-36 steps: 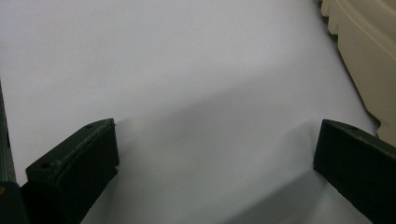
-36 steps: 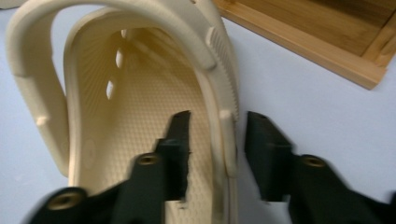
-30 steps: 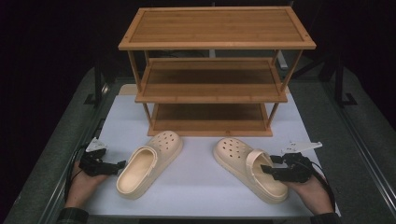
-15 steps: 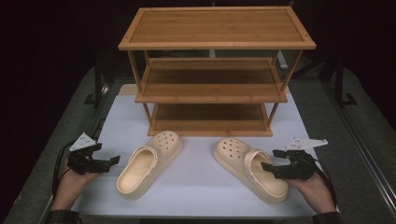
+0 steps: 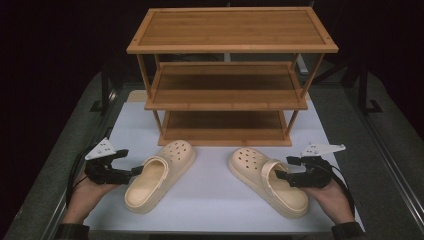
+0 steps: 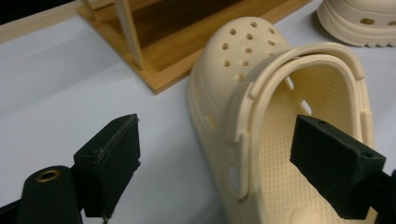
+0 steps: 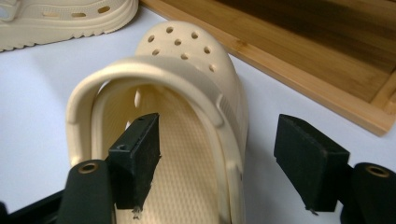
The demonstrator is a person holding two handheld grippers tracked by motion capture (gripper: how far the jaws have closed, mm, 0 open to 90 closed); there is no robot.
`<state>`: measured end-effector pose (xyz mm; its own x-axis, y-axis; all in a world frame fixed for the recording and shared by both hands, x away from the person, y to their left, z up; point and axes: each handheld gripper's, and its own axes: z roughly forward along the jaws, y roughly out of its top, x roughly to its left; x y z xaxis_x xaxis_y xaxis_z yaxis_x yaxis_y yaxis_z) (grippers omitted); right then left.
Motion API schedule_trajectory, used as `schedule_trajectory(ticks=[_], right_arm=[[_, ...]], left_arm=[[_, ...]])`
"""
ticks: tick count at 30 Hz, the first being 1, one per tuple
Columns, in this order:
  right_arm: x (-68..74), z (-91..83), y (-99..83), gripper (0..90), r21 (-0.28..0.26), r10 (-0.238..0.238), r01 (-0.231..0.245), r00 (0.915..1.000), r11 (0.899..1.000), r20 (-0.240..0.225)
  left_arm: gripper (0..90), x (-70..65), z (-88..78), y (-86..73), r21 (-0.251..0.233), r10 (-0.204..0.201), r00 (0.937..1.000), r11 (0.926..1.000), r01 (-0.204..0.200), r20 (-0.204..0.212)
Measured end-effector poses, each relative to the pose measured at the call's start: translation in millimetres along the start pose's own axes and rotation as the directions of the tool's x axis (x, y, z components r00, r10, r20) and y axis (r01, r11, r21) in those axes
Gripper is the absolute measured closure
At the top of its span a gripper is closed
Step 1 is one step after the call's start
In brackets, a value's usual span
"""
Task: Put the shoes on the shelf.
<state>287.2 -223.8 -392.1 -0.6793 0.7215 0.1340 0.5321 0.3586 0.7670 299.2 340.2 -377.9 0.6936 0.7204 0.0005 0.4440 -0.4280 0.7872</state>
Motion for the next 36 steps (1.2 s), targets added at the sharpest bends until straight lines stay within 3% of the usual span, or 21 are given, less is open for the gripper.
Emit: schedule_trajectory(ticks=[3,9,16,21,26,29,36], right_arm=[[-0.2,3.8,2.9,34.0,-0.005,-0.007,0.007,0.9999,1.0,-0.009],[0.8,12.2,8.9,41.8,0.003,-0.031,0.031,0.9994,1.0,-0.019],[3.1,18.3,12.7,56.1,0.006,-0.064,0.065,0.9975,0.998,-0.031],[2.8,22.3,14.2,61.0,0.019,-0.075,0.075,0.9968,0.997,-0.027],[2.5,22.6,14.3,64.1,0.023,-0.081,0.082,0.9965,0.996,-0.02],[4.5,22.1,14.5,68.4,0.03,-0.113,0.113,0.9936,0.993,-0.001],[7.6,20.0,15.2,73.2,0.035,-0.156,0.155,0.9872,0.987,0.032]], left_arm=[[15.9,-4.2,7.9,2.6,0.017,0.013,0.9998,0.9998,-0.014,0.017],[24.8,-8.3,22.5,8.2,0.025,0.032,0.9992,0.9991,-0.033,0.025],[45.6,-10.7,35.5,10.7,0.041,0.061,0.9975,0.9972,-0.062,0.037],[61.5,-11.7,41.4,12.6,0.049,0.069,0.9965,0.9963,-0.071,0.047],[71.8,-14.2,40.6,14.4,0.059,0.102,0.9947,0.993,-0.102,0.007],[73.9,-17.6,40.0,15.9,0.068,0.136,0.9907,0.9886,-0.135,-0.012],[75.4,-23.3,41.6,19.5,0.072,0.151,0.9883,0.9862,-0.15,-0.019]])
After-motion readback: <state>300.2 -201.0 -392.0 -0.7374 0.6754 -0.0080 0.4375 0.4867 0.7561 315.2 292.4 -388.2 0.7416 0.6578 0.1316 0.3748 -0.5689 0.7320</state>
